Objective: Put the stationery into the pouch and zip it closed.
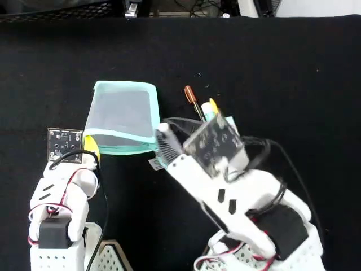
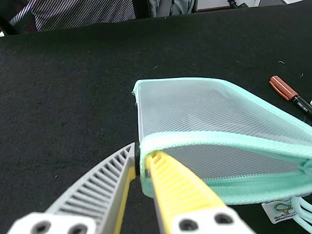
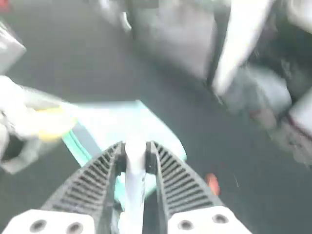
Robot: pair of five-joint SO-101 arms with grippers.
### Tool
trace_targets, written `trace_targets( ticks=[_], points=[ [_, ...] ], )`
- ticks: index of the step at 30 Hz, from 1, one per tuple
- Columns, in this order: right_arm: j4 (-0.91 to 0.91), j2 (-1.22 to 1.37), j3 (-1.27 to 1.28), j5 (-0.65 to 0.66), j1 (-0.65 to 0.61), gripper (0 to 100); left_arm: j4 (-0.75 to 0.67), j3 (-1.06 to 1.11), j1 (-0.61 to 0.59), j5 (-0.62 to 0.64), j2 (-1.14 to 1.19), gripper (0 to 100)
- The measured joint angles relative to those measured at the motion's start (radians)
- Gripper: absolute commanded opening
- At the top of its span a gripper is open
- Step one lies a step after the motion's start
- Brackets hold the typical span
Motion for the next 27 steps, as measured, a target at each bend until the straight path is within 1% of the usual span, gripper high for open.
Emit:
trace_targets(
  ticks=[3, 8, 10, 14, 17, 21, 25, 27],
  points=[
    [-0.081, 0.040, 0.000, -0.003, -0.063, 1.3, 0.000, 0.000, 0.002, 0.000, 0.000, 3],
    [-0.272, 0.106, 0.003, -0.005, -0.190, 1.2, 0.000, 0.000, 0.002, 0.000, 0.000, 3],
    [-0.336, 0.124, 0.029, -0.005, -0.221, 1.2, 0.000, 0.000, 0.002, 0.000, 0.000, 3],
    [-0.491, 0.129, 0.126, -0.008, -0.232, 1.2, 0.000, 0.000, 0.002, 0.002, 0.000, 3],
    [-0.609, 0.129, 0.216, -0.008, -0.233, 1.2, 0.000, -0.003, 0.002, 0.044, 0.000, 3],
    [-0.723, 0.129, 0.318, -0.008, -0.230, 1.2, 0.061, -0.071, 0.002, 0.086, 0.003, 3],
    [-0.787, 0.129, 0.342, -0.008, -0.170, 1.3, 0.140, -0.153, 0.002, 0.092, 0.006, 3],
    [-0.807, 0.129, 0.342, -0.009, -0.130, 1.3, 0.152, -0.175, 0.002, 0.092, 0.006, 3]
  ],
)
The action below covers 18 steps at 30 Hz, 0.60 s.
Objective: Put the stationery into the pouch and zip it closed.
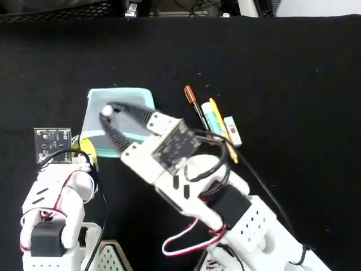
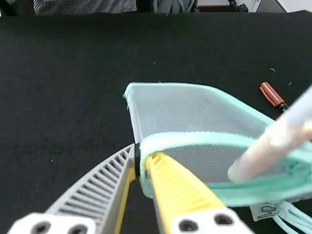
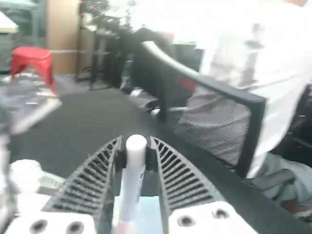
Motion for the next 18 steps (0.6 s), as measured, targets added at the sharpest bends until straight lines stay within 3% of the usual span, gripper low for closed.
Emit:
trace_targets(
  ticks=[7, 18],
  points=[
    [-0.054, 0.000, 0.000, 0.035, 0.051, 1.2, 0.000, -0.109, 0.003, 0.002, 0.043, 3],
    [-0.074, 0.003, -0.002, 0.068, 0.051, 1.2, 0.098, -0.404, 0.002, 0.003, 0.489, 3]
  ],
)
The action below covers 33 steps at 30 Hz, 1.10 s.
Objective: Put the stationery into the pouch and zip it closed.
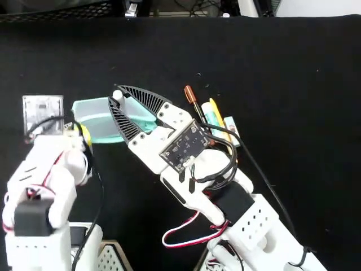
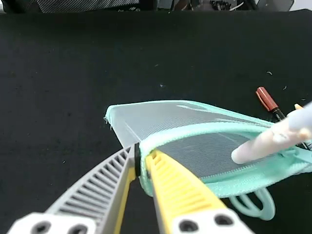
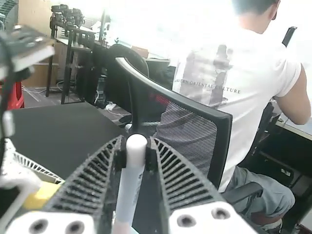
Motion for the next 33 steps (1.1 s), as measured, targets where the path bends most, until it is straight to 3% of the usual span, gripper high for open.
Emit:
trace_targets(
  ticks=[16, 19, 23, 28, 33],
  points=[
    [-0.037, 0.311, 0.035, 0.064, 0.000, 1.8, -0.005, -0.011, 0.005, 0.006, 0.072, 3],
    [0.002, 0.331, 0.015, 0.064, 0.000, 14.7, -0.005, -0.011, 0.005, 0.006, 0.072, 3],
    [0.250, 0.351, -0.112, 0.066, 0.002, 34.2, -0.003, -0.011, 0.005, 0.003, 0.072, 3],
    [0.592, 0.344, -0.341, 0.064, 0.006, 32.8, -0.002, -0.011, 0.005, 0.003, 0.077, 3],
    [0.787, 0.218, -0.531, 0.064, 0.003, 28.5, -0.002, -0.011, 0.005, 0.003, 0.077, 3]
  ],
)
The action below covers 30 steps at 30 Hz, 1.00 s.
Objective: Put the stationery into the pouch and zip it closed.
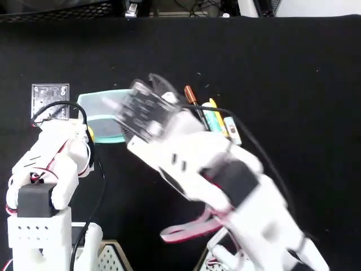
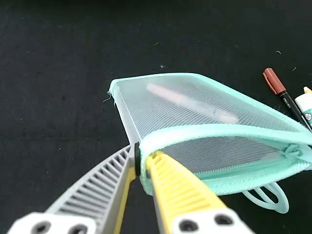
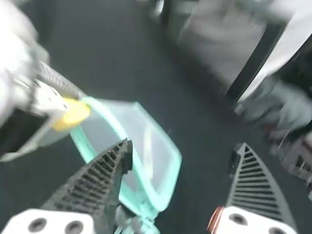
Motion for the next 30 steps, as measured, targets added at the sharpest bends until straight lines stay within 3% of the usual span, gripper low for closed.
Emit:
trace_targets(
  ticks=[3, 6, 9, 13, 16, 20, 24, 30],
  points=[
    [0.046, -0.091, -0.069, 0.000, 0.057, 16.5, 0.000, 0.011, 0.000, 0.000, -0.003, 3],
    [0.060, -0.104, -0.063, -0.003, 0.226, 3.4, 0.000, 0.018, 0.000, 0.000, -0.003, 3],
    [0.020, -0.048, 0.040, -0.061, 0.422, 2.9, 0.000, 0.018, 0.000, 0.000, -0.003, 3],
    [-0.114, 0.123, 0.218, -0.084, 0.600, 12.2, 0.000, 0.018, 0.000, 0.000, -0.002, 3],
    [-0.209, 0.321, 0.256, -0.086, 0.623, 18.5, 0.000, 0.018, 0.000, 0.000, -0.002, 3],
    [-0.287, 0.603, 0.209, -0.078, 0.624, 19.1, 0.000, 0.018, 0.000, 0.000, -0.002, 3],
    [-0.299, 0.859, 0.040, 0.002, 0.598, 19.1, 0.000, 0.018, 0.000, 0.000, 0.000, 3],
    [-0.224, 1.223, -0.307, 0.011, 0.545, 16.1, 0.000, 0.018, 0.000, 0.000, 0.000, 3]
  ],
)
